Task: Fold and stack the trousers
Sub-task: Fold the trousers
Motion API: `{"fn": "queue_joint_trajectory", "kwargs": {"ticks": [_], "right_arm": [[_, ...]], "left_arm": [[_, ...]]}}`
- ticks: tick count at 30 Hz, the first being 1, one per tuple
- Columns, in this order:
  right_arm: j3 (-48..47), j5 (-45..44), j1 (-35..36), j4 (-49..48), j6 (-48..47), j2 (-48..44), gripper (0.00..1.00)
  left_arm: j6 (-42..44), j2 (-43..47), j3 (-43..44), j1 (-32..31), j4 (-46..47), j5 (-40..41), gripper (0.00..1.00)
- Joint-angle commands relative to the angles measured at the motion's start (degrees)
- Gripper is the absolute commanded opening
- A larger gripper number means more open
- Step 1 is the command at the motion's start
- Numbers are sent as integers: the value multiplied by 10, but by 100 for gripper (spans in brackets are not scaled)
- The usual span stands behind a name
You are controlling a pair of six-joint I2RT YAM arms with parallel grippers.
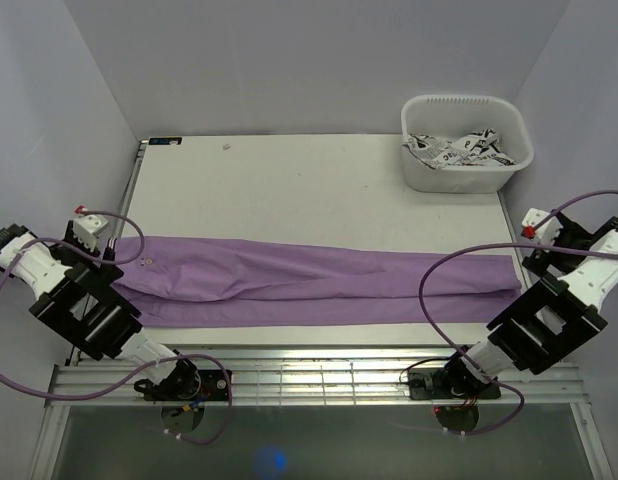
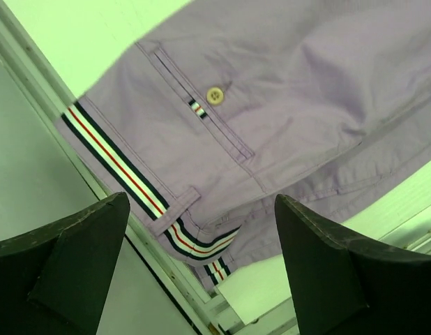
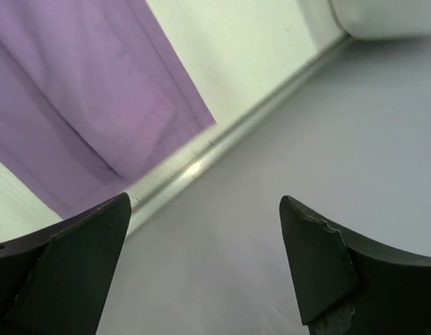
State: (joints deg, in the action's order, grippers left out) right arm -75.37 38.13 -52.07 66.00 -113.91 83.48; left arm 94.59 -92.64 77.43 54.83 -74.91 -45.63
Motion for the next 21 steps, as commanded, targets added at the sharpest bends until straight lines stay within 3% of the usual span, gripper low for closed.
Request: {"fn": "queue_joint_trajectory", "kwargs": {"ticks": [1, 4, 7, 14, 21], "right_arm": [[48, 9, 61, 82, -73, -23, 90], [80, -34, 141, 36, 5, -16, 85], [47, -63, 190, 19, 53, 40, 85], [-79, -139, 210, 74, 151, 198, 90], [32, -194, 214, 5, 143, 194, 82]], "left_arm": [[-18, -6, 22, -9, -45, -74, 93], [-72, -50, 38, -19, -54, -71, 84], [-86, -73, 33, -19, -54, -63, 83], [-91, -81, 8, -19, -52, -61, 86], [-142, -123, 27, -19, -26, -51, 84]]}}
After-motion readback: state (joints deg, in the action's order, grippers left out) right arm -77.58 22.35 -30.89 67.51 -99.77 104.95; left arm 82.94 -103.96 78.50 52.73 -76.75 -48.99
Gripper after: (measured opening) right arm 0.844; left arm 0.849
